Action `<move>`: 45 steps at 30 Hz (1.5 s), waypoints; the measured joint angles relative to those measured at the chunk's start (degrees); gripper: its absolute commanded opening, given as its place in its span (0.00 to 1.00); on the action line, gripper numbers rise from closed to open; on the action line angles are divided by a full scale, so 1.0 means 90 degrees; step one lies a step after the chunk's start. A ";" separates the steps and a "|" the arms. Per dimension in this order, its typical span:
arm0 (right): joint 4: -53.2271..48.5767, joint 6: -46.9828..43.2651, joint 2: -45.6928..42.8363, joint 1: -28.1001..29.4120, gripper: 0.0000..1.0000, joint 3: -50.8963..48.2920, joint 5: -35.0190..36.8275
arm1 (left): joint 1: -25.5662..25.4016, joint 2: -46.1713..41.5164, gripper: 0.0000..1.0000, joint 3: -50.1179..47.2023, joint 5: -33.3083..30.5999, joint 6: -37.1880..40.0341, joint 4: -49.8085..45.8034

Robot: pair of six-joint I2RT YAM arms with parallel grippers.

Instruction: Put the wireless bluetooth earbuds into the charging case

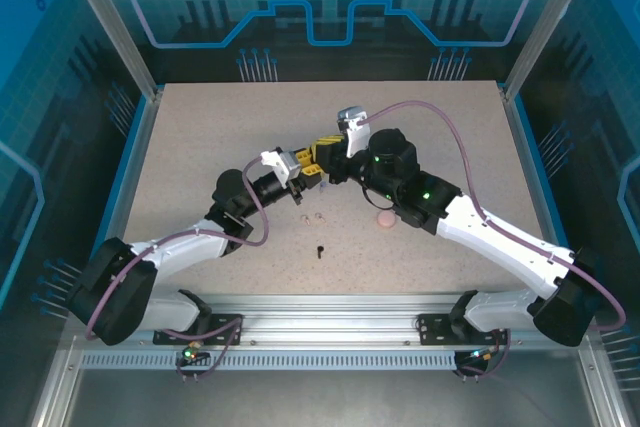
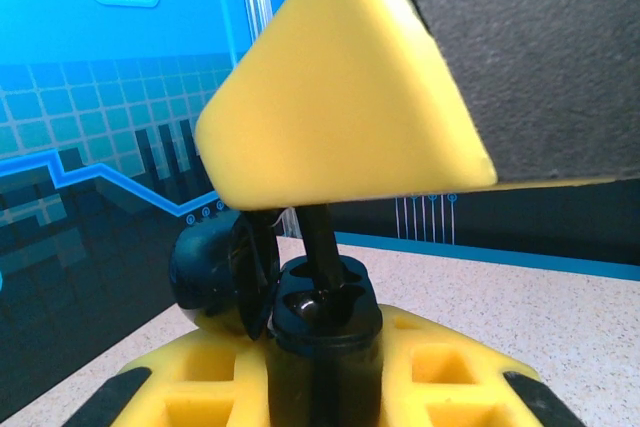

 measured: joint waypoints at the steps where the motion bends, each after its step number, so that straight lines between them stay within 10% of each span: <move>1: 0.0027 -0.0002 -0.0002 0.0000 0.16 -0.0012 0.0005 | 0.0000 0.0000 0.00 0.0000 0.0000 0.0000 0.0000; 45: 0.0097 0.0381 -0.0461 -0.0015 0.15 -0.0262 -0.0049 | -0.0005 0.0000 0.00 0.0131 0.0024 -0.0044 0.0194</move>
